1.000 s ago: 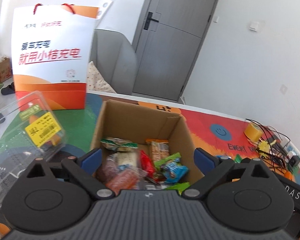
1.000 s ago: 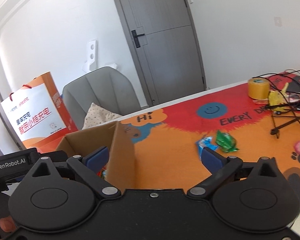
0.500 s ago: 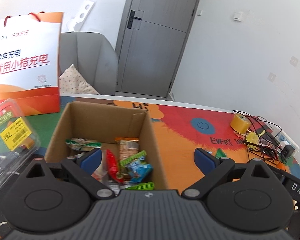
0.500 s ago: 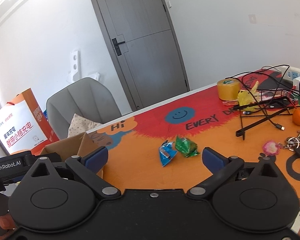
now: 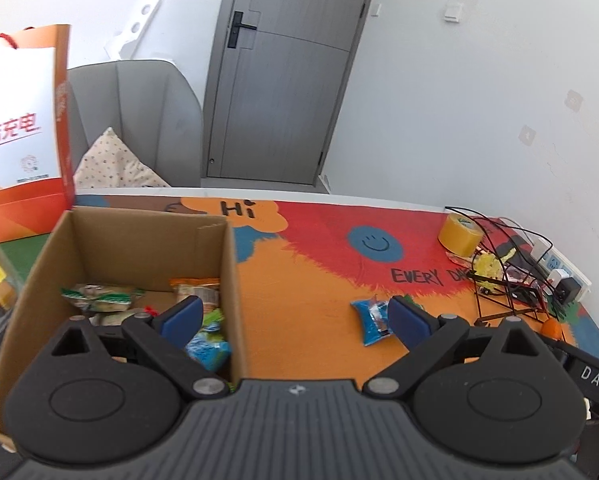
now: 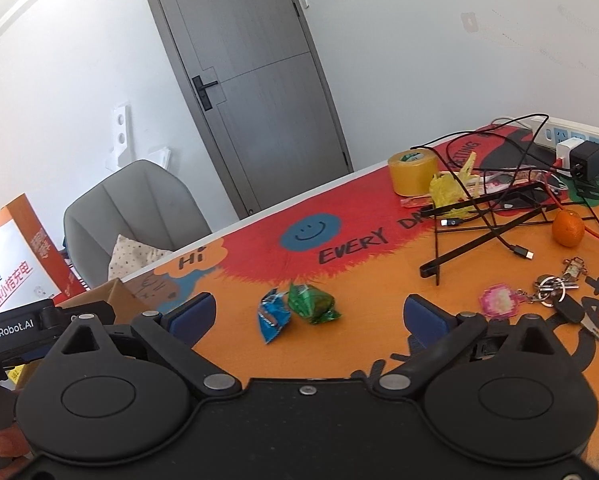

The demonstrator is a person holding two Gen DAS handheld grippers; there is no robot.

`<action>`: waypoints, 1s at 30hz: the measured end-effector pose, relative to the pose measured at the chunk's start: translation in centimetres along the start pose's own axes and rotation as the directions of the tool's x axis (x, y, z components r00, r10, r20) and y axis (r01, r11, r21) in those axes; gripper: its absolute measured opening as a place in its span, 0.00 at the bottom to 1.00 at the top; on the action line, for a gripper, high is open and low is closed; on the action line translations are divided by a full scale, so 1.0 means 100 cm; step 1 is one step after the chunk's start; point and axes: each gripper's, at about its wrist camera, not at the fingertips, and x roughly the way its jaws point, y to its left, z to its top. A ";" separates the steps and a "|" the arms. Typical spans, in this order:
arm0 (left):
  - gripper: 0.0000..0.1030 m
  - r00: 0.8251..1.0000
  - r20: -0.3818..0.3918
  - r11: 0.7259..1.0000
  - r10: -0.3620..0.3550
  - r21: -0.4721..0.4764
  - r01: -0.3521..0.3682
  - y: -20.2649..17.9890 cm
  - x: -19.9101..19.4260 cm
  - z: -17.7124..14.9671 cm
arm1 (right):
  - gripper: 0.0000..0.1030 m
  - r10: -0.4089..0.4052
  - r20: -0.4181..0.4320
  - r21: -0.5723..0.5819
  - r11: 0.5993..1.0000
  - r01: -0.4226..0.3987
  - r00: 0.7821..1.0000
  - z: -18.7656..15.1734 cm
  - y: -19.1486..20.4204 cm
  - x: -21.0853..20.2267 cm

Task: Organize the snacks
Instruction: 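Withdraw both tools from the box toward the blue and green packets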

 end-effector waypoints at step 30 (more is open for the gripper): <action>0.85 0.992 -0.122 0.998 0.043 0.045 -0.038 -0.059 0.109 0.000 | 0.68 0.036 -0.103 0.090 0.996 -0.027 0.994 0.023 -0.038 0.069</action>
